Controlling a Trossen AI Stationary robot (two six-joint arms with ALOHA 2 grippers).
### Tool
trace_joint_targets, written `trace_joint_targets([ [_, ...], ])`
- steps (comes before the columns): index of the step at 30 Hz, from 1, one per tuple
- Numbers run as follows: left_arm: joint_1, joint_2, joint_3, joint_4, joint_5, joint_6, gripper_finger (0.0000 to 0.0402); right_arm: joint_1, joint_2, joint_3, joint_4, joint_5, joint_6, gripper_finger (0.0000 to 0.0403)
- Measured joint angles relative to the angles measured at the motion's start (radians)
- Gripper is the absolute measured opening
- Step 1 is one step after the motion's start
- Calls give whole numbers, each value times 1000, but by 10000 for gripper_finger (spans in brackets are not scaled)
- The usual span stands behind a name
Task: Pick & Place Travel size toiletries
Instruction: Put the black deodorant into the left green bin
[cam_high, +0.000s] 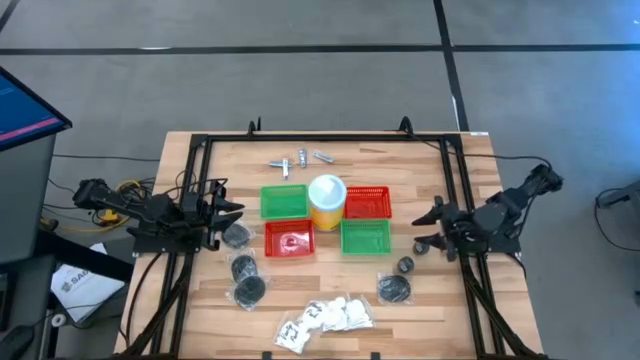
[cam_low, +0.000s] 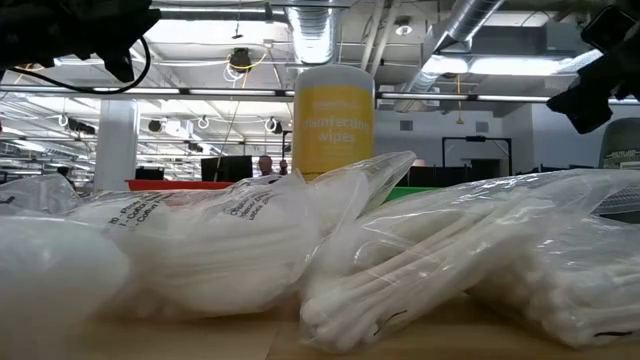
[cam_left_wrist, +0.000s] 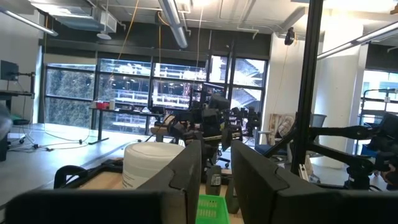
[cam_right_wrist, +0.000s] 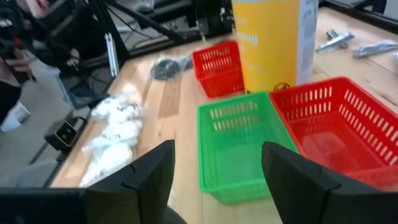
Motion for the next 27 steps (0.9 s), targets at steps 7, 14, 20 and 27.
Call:
trace_joint_targets([
  [7, 0, 0, 0, 0, 0, 0, 81, -1, 67, 8, -8, 0, 11, 215],
  [14, 0, 0, 0, 0, 0, 0, 81, 2, 130, 78, -26, -6, 31, 214],
  [20, 0, 0, 0, 0, 0, 0, 81, 10, 228, 187, -160, -107, 157, 212],
  [27, 0, 0, 0, 0, 0, 0, 81, 5, 390, 385, -499, -125, 373, 199],
])
